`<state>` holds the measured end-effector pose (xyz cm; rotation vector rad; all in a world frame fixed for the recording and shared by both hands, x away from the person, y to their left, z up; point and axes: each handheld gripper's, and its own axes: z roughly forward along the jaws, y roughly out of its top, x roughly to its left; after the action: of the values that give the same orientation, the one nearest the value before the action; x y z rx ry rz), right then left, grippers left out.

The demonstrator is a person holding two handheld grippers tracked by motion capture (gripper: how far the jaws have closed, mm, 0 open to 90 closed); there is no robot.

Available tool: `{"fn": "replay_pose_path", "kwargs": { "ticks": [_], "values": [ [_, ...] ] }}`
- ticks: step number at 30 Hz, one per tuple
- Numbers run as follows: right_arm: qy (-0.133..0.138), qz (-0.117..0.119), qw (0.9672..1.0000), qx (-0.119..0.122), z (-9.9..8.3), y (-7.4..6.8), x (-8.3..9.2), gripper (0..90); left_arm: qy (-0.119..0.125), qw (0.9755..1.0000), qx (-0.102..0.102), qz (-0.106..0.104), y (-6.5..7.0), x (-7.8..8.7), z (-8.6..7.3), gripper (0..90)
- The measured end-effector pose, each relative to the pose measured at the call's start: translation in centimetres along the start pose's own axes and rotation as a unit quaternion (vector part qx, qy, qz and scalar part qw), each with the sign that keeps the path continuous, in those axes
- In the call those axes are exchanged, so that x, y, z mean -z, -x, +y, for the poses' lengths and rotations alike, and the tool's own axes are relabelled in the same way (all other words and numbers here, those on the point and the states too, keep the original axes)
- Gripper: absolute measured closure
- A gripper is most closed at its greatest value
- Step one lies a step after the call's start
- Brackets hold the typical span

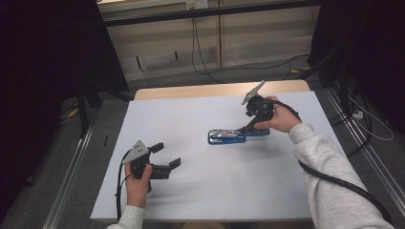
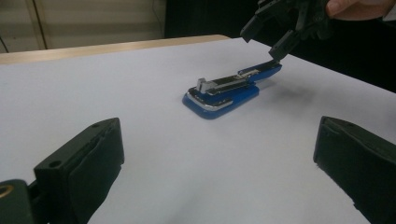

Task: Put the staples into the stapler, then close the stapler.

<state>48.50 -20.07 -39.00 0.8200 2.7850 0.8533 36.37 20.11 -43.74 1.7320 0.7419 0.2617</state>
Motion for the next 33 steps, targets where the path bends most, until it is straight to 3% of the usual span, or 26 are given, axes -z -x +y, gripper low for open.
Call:
{"fn": "replay_pose_path", "kwargs": {
  "ticks": [7,16,20,21,28,29,30,31,33],
  "values": [
    [0.009,-0.01,0.9998,-0.014,-1.7,0.0,0.1,11.4,-0.017,0.9998,0.002,0.006,0.0,-2.4,0.7,2.5],
    [0.02,-0.036,0.9981,-0.046,-4.6,0.4,1.5,11.6,-0.048,0.9982,0.011,0.036,-1.0,-5.1,1.2,5.4],
    [0.027,-0.056,0.9963,-0.059,-5.9,0.5,2.4,13.0,-0.052,0.998,0.007,0.035,-1.2,-6.3,1.2,13.4],
    [0.029,-0.059,0.9959,-0.062,-6.3,0.4,2.6,13.3,-0.07,0.9968,0.002,0.038,-1.3,-6.9,1.3,14.6],
    [0.024,-0.075,0.9936,-0.081,-8.2,0.2,3.0,18.4,-0.077,0.9963,-0.003,0.038,-1.5,-8.4,1.3,29.6],
    [0.028,-0.076,0.9926,-0.09,-8.8,0.2,3.0,22.1,-0.086,0.9955,-0.005,0.04,-1.6,-8.6,1.3,37.4],
    [0.028,-0.076,0.9926,-0.09,-8.8,0.2,3.0,22.1,-0.095,0.9946,-0.008,0.043,-1.6,-8.8,1.3,37.4],
    [0.033,-0.079,0.9908,-0.104,-9.5,0.2,3.0,26.1,-0.099,0.994,-0.016,0.045,-1.6,-9.1,1.4,45.7],
    [0.035,-0.084,0.9896,-0.111,-10.1,0.2,2.9,30.2,-0.101,0.9937,-0.012,0.047,-1.7,-9.5,1.5,51.3]
  ]
}}
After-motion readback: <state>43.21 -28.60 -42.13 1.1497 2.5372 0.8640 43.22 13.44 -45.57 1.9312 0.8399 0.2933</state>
